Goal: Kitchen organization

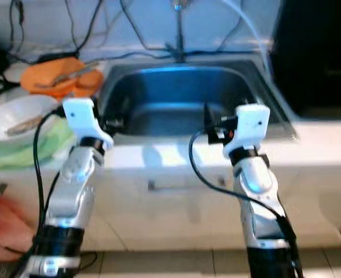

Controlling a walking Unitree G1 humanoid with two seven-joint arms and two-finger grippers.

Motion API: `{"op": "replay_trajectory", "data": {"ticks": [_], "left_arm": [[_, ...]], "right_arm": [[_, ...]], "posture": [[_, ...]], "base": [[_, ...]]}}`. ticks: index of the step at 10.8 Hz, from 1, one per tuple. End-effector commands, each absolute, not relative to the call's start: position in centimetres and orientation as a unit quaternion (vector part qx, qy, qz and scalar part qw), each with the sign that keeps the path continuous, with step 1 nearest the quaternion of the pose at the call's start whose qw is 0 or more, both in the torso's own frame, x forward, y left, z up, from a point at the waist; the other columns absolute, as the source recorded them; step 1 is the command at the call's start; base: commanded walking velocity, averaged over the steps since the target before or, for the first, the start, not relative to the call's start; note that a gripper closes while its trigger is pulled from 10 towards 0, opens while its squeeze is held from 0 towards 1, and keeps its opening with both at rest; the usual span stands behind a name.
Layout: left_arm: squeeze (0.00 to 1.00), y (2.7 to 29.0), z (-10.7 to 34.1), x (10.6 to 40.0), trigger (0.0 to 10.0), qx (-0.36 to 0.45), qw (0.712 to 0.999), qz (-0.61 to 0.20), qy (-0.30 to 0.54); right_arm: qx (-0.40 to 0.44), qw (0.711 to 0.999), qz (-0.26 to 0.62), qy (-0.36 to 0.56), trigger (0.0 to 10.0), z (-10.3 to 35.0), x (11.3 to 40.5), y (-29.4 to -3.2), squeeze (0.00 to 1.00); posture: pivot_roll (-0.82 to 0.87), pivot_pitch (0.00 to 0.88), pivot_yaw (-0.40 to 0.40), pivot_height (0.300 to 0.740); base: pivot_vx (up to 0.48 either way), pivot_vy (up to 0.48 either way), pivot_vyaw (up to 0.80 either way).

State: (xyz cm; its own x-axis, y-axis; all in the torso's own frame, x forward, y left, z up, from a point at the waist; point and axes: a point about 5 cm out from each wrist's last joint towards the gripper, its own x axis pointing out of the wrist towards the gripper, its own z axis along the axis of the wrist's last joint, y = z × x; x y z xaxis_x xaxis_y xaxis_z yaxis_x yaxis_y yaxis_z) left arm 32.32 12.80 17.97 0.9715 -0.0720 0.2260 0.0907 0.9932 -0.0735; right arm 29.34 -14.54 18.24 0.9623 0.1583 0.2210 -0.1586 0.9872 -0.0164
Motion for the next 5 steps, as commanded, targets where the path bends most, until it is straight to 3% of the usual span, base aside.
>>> {"op": "replay_trajectory", "data": {"ticks": [1, 5], "left_arm": [[0.0, 13.71, 17.73, 32.29, 10.0, -0.039, 0.993, -0.03, -0.11], [0.0, 13.79, 17.49, 32.31, 10.0, -0.038, 0.993, -0.027, -0.105]], "right_arm": [[0.002, 0.989, 0.093, -0.117, 10.0, 18.49, 29.28, -13.75, 0.0], [-0.023, 0.987, 0.115, -0.109, 10.0, 18.53, 29.27, -13.68, 0.0]], "posture": [[0.04, 0.0, 0.066, 0.74], [0.05, 0.0, 0.052, 0.74]], "base": [[0.0, 0.0, 0.0], [0.0, 0.0, 0.0]]}}
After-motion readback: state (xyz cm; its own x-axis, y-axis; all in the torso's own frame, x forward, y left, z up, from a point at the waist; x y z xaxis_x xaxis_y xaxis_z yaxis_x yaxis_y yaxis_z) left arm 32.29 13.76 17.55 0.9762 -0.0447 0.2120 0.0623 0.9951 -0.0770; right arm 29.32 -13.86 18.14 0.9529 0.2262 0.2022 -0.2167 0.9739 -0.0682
